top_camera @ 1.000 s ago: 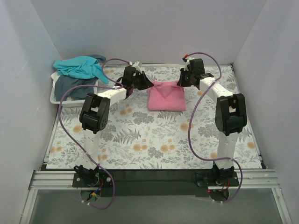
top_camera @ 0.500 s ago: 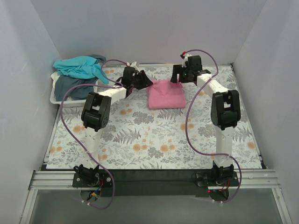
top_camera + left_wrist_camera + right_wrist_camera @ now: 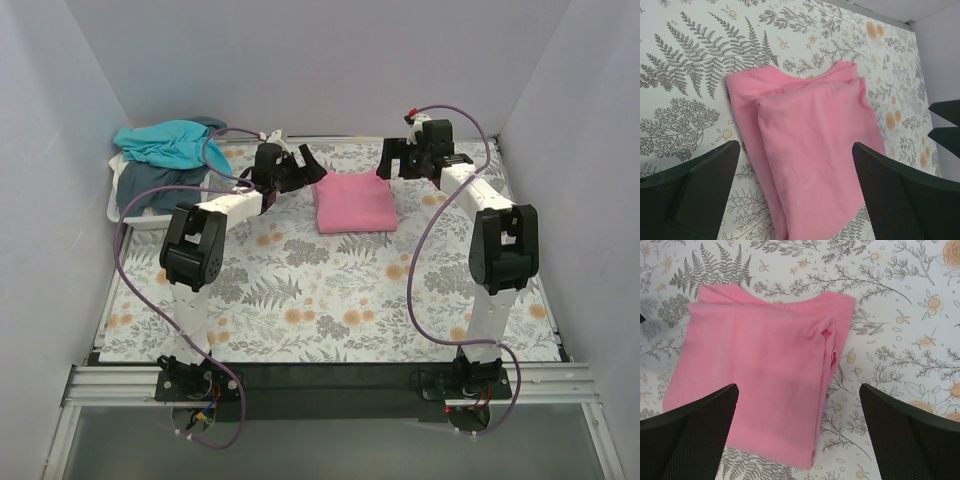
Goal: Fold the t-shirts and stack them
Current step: Fold the tshirt, then neatly place the folded tshirt to the corner
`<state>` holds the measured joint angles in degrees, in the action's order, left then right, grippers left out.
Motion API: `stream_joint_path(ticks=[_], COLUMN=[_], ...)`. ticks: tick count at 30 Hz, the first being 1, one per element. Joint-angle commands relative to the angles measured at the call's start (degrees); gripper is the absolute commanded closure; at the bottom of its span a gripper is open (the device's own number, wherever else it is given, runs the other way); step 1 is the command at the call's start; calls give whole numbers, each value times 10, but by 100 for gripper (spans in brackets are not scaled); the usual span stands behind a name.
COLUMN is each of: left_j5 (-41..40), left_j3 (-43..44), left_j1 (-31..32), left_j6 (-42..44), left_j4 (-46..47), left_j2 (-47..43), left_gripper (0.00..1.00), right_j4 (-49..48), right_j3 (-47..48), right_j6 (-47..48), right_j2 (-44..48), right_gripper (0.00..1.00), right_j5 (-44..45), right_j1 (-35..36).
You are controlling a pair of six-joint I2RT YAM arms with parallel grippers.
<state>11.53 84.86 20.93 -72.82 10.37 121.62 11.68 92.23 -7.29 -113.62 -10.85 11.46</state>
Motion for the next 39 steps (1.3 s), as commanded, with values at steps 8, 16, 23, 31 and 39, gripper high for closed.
stream_joint_path(ticks=[8, 16, 23, 31, 39], left_j5=[64, 75, 74, 77, 77], left_j3=[-29, -15, -2, 3, -2], left_j1=[-3, -2, 5, 13, 15], left_j6=[3, 2, 11, 11, 12], left_j4=[7, -3, -12, -13, -12], left_j2=[-5, 27, 44, 57, 53], left_gripper=[12, 12, 13, 13, 13], right_j4=[-32, -53, -62, -77, -86], right_j3=[-53, -61, -72, -81, -84], right_j6=[-21, -46, -49, -62, -66], right_j2=[-16, -63, -86, -116, -133], right_gripper=[2, 2, 2, 6, 9], right_j5=[-106, -199, -208, -249, -244], right_j1=[-29, -57, -68, -66, -36])
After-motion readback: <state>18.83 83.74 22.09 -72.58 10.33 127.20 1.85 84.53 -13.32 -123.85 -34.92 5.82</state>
